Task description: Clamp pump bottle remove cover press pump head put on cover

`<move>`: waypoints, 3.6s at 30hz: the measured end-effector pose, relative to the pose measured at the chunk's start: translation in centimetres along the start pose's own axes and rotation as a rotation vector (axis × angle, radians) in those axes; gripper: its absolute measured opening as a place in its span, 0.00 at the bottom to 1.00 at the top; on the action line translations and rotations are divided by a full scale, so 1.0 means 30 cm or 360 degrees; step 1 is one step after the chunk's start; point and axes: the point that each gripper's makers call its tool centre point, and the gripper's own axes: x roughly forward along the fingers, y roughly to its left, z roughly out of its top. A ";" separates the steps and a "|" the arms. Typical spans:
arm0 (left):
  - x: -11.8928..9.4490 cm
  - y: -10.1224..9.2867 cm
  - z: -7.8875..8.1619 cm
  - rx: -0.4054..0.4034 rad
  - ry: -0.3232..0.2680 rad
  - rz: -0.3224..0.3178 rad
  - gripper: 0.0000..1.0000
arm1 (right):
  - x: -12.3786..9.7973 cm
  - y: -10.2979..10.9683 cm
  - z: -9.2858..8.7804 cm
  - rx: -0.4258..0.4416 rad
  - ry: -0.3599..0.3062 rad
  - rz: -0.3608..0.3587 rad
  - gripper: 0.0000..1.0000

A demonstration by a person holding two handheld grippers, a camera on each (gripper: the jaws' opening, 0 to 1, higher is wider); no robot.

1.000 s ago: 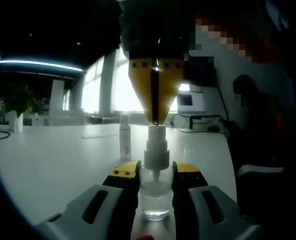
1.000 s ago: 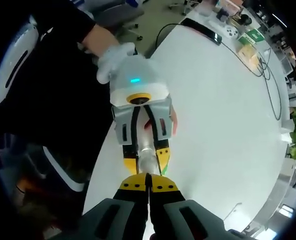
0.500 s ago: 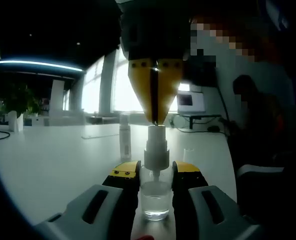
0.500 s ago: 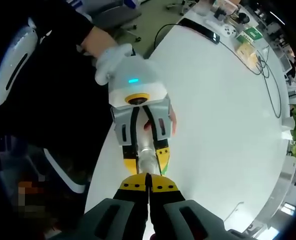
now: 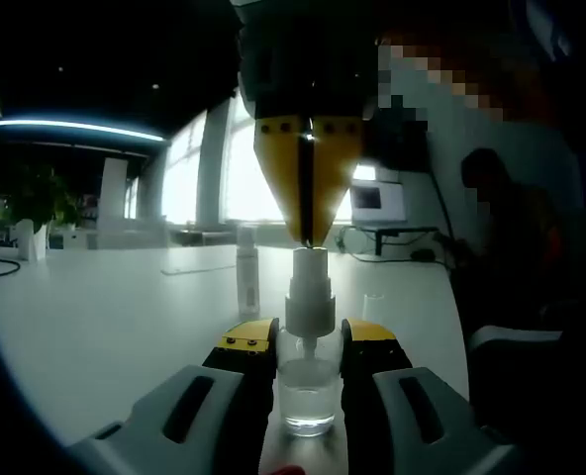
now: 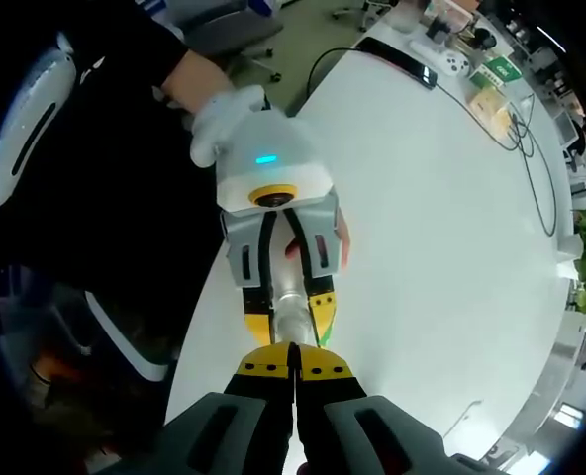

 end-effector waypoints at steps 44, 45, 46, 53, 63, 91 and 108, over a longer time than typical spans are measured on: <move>0.000 -0.002 0.000 0.0000 -0.0001 -0.0002 0.16 | 0.006 0.000 -0.002 0.0031 -0.0041 0.0022 0.00; 0.000 -0.005 0.001 0.0001 -0.0001 -0.0001 0.16 | 0.005 0.001 -0.001 0.0029 -0.0040 0.0023 0.00; 0.000 0.001 -0.001 0.0001 0.0000 -0.0001 0.16 | 0.004 0.000 -0.001 0.0029 -0.0038 0.0023 0.00; 0.000 -0.001 -0.001 -0.0002 0.0000 -0.0002 0.16 | 0.001 -0.001 0.000 0.0008 -0.0028 0.0020 0.00; 0.000 0.001 -0.001 -0.0001 0.0000 -0.0002 0.16 | 0.000 0.000 0.002 -0.0010 -0.0011 0.0014 0.00; 0.000 0.001 0.000 -0.0003 0.0000 -0.0003 0.16 | 0.001 0.000 0.001 -0.0013 0.0002 0.0026 0.00; 0.000 0.005 -0.001 -0.0001 0.0001 -0.0001 0.16 | 0.003 0.000 0.000 -0.0008 0.0020 0.0024 0.00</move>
